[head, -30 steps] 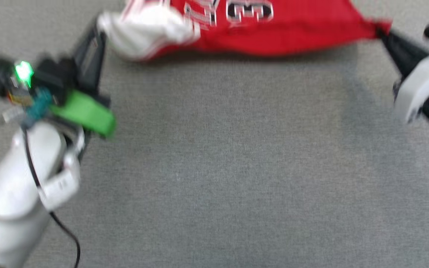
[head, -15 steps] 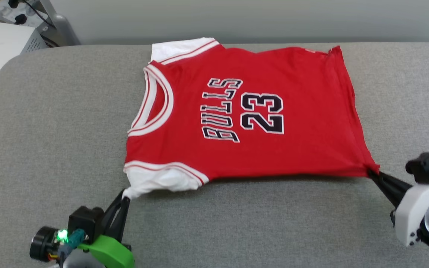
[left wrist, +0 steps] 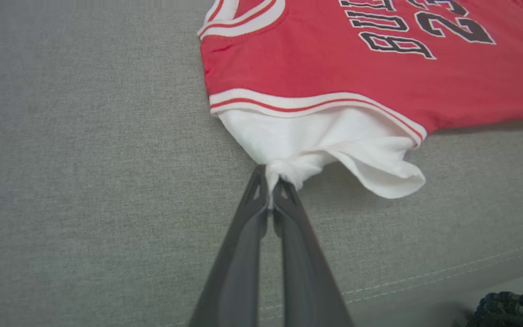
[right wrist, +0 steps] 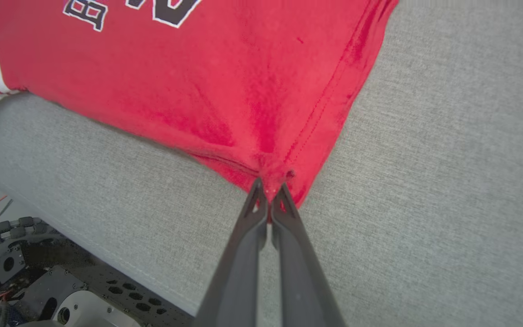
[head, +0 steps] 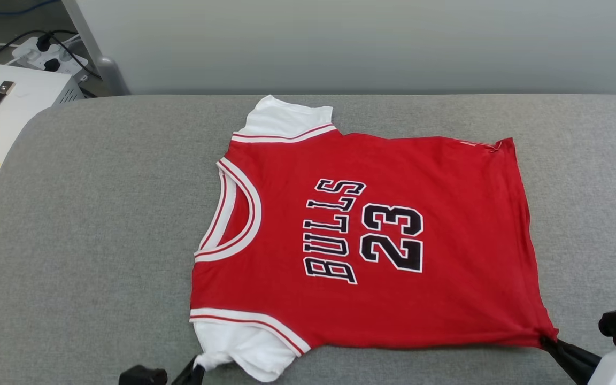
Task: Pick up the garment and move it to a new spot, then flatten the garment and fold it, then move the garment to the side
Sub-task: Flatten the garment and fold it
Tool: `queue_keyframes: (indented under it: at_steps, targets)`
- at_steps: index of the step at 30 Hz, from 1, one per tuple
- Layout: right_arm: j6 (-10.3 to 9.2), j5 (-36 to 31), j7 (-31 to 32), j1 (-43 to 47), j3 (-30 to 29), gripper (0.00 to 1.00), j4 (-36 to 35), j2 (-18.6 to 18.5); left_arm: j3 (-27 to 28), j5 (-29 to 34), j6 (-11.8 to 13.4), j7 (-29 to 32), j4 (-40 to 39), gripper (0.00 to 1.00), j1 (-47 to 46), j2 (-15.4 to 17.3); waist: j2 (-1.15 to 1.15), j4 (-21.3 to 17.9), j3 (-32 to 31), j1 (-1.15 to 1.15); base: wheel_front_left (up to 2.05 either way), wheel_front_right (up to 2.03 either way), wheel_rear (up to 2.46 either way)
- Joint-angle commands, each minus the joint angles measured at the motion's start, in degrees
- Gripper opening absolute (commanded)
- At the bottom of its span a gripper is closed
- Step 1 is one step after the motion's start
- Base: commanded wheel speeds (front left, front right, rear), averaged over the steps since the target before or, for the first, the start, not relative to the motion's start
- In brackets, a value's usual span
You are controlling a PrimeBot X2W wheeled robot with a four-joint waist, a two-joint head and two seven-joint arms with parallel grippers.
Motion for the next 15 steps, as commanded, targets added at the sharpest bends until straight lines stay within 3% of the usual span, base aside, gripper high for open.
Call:
queue_keyframes:
  at_steps: [1, 9, 15]
  targets:
    - [-0.04, -0.5, 0.6, 0.3, -1.2, 0.00, -1.1, 0.8, 0.2, 1.5, -0.6, -0.1, 0.2, 0.00, -2.9, 0.6, 0.00, 0.1, 0.3, 0.01, 0.00, 0.00, 0.00]
    - [-0.04, -0.7, 2.5, -3.6, -6.3, 0.00, -3.1, 4.3, 0.2, 5.2, -5.3, 0.4, 2.8, 0.00, -14.5, 1.8, 0.00, -1.1, 2.9, 0.01, 0.00, 0.00, 0.00]
    - [-0.04, -0.1, 2.7, -8.0, -8.2, 0.00, -1.4, 5.9, 0.2, 6.3, -9.0, 0.3, 7.2, 0.00, -22.9, 0.4, 0.00, -2.2, 5.9, 0.01, 0.00, 0.00, 0.00]
